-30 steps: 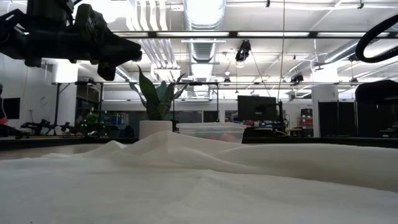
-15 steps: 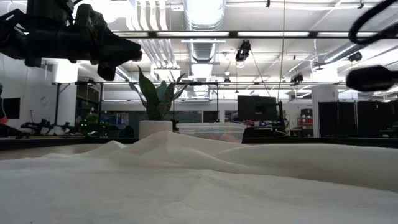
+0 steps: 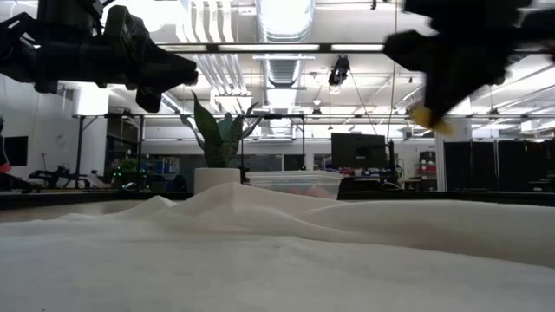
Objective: Pick and placing Produce into tupperware
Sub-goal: Put the yellow corn into the transparent bin
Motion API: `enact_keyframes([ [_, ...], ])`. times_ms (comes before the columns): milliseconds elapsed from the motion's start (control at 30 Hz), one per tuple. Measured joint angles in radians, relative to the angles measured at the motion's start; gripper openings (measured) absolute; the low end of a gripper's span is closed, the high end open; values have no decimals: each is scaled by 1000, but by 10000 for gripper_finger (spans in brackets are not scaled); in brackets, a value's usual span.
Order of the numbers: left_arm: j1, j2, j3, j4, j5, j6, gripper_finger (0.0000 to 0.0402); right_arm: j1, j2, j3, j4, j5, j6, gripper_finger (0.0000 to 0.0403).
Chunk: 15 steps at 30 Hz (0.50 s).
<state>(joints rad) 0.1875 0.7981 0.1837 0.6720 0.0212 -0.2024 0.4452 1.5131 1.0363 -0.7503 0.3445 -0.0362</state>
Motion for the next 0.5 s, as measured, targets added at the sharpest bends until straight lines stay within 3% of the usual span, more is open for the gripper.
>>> enact_keyframes([
  [333, 0, 0, 0, 0, 2, 0, 89, -236, -1, 161, 182, -12, -47, 13],
  [500, 0, 0, 0, 0, 3, 0, 89, -335, -1, 187, 311, -93, -45, 13],
])
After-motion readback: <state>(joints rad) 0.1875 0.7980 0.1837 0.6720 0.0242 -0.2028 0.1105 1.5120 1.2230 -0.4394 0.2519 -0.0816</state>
